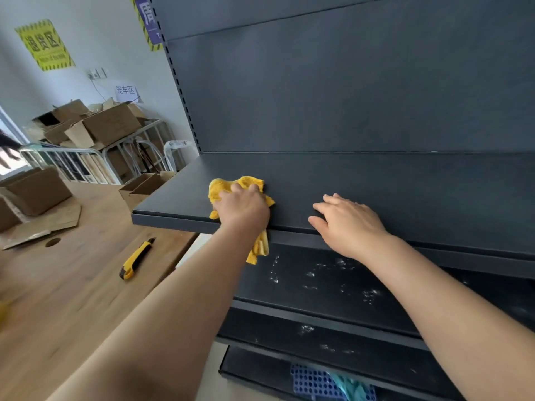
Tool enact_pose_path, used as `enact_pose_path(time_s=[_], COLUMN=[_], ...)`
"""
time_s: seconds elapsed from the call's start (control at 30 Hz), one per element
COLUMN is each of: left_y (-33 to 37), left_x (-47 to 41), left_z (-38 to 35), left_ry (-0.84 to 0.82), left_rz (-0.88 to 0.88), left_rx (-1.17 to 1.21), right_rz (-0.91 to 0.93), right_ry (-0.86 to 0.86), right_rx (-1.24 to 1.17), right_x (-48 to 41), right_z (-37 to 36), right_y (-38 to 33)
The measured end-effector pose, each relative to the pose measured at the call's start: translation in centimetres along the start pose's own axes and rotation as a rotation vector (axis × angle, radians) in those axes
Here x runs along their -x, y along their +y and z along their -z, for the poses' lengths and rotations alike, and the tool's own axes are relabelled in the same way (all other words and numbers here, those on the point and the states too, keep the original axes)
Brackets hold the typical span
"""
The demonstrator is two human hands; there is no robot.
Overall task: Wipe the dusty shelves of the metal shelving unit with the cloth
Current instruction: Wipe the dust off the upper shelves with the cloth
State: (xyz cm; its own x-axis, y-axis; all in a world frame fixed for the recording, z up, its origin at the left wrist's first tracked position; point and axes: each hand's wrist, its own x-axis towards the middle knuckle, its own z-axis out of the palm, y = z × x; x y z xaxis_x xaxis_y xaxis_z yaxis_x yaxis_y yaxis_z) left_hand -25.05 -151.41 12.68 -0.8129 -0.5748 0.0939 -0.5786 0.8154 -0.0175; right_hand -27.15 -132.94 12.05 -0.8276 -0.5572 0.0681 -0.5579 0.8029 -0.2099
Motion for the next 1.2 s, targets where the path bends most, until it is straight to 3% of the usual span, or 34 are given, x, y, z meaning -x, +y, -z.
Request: enact_pose_path(time_s=[0.5,0.57,0.67,0.77,0.83,1.07,1.2], left_y=[17.3,18.6,19.5,19.2,18.5,17.1,16.6], left_x=[9.7,10.6,11.0,10.9,10.5,9.0,8.7], left_z=[1.1,1.4,2.9,5.3,6.5,7.8,6.6], left_ry=[0.055,0.03,-0.122,-0.376,-0.386,-0.257,-0.196], left_rz=[-0.558,-0.65,-0.749,-0.698,-0.656,-0.679,-0.565], left_rx=[0.112,0.191,0.502,0.916,1.033,1.027,0.985], right_rz=[-0.43,-0.487,-0.54,-0.56,-0.563,-0.445,-0.372], right_ry=[0.14,0.146,0.158,0.159,0.173,0.38,0.496], right_rx=[0.112,0.127,0.146,0.174,0.173,0.161,0.143], right_x=[10.3,11.5,13.0,14.1,14.4,14.1,13.3], right_z=[3.9,4.1,4.4,4.7,4.9,5.3,5.7], right_y=[12.8,13.7,14.4,14.5,14.4,11.8,10.3])
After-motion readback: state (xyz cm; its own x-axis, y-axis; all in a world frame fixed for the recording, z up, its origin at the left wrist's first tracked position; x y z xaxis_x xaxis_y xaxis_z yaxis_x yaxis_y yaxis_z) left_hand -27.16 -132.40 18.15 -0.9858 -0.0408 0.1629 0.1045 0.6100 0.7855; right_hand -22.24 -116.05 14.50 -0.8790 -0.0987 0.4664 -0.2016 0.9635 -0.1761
